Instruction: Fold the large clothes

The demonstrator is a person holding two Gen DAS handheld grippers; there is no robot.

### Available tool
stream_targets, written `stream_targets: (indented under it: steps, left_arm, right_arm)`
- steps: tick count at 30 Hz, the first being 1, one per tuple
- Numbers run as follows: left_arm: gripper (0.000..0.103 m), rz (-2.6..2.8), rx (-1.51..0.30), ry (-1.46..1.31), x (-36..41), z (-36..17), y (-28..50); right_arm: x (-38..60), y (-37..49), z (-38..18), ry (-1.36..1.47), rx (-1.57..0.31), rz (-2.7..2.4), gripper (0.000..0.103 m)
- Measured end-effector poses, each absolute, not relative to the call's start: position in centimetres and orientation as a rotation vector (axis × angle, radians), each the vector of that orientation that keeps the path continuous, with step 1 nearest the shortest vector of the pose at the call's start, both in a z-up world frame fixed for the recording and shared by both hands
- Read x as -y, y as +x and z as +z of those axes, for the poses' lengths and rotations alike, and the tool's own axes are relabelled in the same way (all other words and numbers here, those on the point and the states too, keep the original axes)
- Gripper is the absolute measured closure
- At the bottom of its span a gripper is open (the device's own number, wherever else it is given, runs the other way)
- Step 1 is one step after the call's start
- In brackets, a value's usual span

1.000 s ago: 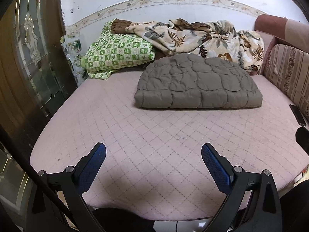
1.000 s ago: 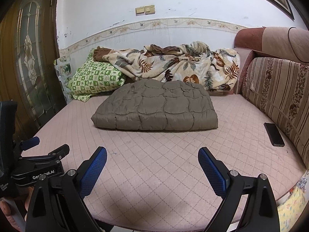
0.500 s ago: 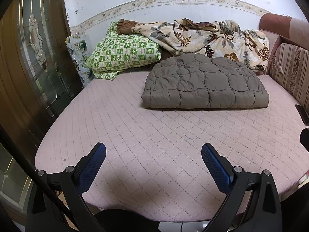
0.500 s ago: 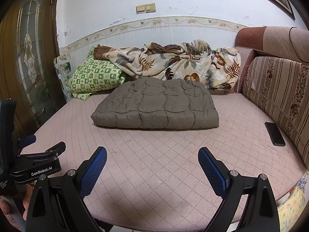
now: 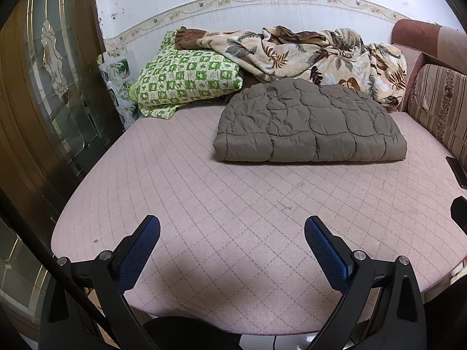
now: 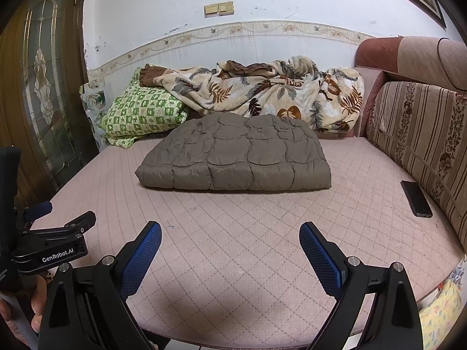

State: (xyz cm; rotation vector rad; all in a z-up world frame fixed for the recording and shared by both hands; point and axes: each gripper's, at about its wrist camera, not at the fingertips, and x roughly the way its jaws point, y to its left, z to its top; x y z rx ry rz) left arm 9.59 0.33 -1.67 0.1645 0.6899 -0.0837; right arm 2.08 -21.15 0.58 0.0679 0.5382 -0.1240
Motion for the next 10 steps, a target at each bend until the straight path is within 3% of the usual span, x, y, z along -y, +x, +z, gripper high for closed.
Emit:
stream_targets:
  steps: [10]
  left_arm:
    - [0.003,-0.121,-0.759,0.043,-3.0,-2.5,12.1]
  right_arm:
    - [21.9,2.7,-0.5,0.073,-0.56,-0.128,0.006]
